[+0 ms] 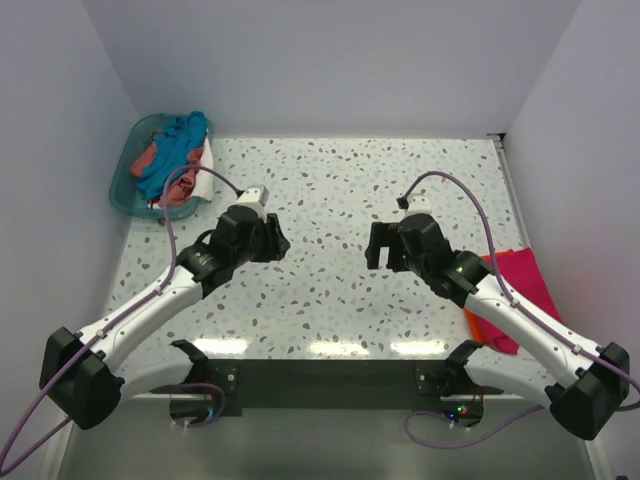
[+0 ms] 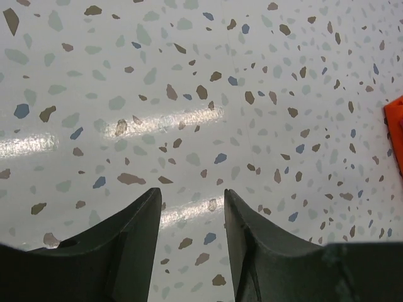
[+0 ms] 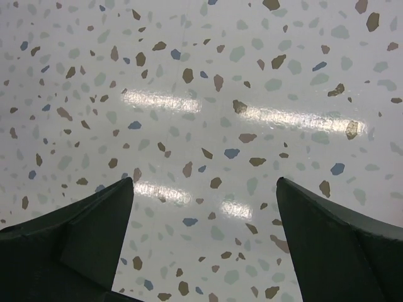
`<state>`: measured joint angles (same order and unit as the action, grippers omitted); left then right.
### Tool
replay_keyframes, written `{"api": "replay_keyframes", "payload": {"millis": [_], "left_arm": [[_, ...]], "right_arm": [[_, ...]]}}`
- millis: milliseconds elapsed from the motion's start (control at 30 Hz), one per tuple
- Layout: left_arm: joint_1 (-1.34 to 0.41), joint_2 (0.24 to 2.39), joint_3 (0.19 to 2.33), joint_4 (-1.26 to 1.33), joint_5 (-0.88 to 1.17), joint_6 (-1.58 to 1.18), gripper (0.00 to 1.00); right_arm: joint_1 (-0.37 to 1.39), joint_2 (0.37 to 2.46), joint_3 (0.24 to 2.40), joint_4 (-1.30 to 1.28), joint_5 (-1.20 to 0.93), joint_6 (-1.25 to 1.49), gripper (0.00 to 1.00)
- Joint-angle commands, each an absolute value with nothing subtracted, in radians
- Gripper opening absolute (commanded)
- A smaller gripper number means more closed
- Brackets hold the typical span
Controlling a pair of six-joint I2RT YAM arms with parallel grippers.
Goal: Fold and stack the t-shirts
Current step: Grab the tshirt from the pile
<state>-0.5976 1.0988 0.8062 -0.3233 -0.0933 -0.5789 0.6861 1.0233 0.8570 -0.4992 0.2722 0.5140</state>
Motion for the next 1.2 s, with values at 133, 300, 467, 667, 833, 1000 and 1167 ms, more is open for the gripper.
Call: {"api": "replay_keyframes", "payload": {"millis": [133, 300, 467, 667, 833, 1000, 1167], "left_arm": [[-0.577, 1.141, 0.917, -0.34, -0.144, -0.555, 0.5], [-0.398, 1.262, 1.075, -0.376, -0.14, -0.555, 0.56], [-0.186, 1.42, 1.309, -0.412, -0.214, -0.545, 0.63], [0.0, 1.65, 1.471, -0.406, -0.31, -0.567, 0.73], [0.153, 1.772, 1.551, -0.408, -0.287, -0.621, 0.73], [0.218, 1.847, 1.574, -0.4, -0.275, -0.64, 0.73], [0.239, 1.916, 1.601, -0.394, -0.232, -0.65, 0.71]], "right_arm": [[0.684, 0.992, 0.868, -0.546, 0.316, 0.48, 0.99], [0.686, 0.997, 0.879, -0.561, 0.27, 0.48, 0.99], [0.686, 1.034, 0.891, -0.572, 0.233, 0.48, 0.99], [0.686, 1.058, 0.897, -0.568, 0.183, 0.474, 0.99], [0.686, 1.057, 0.894, -0.561, 0.17, 0.471, 0.99], [0.686, 1.066, 0.885, -0.557, 0.175, 0.466, 0.99], [0.686, 1.078, 0.884, -0.558, 0.184, 0.468, 0.99]]}}
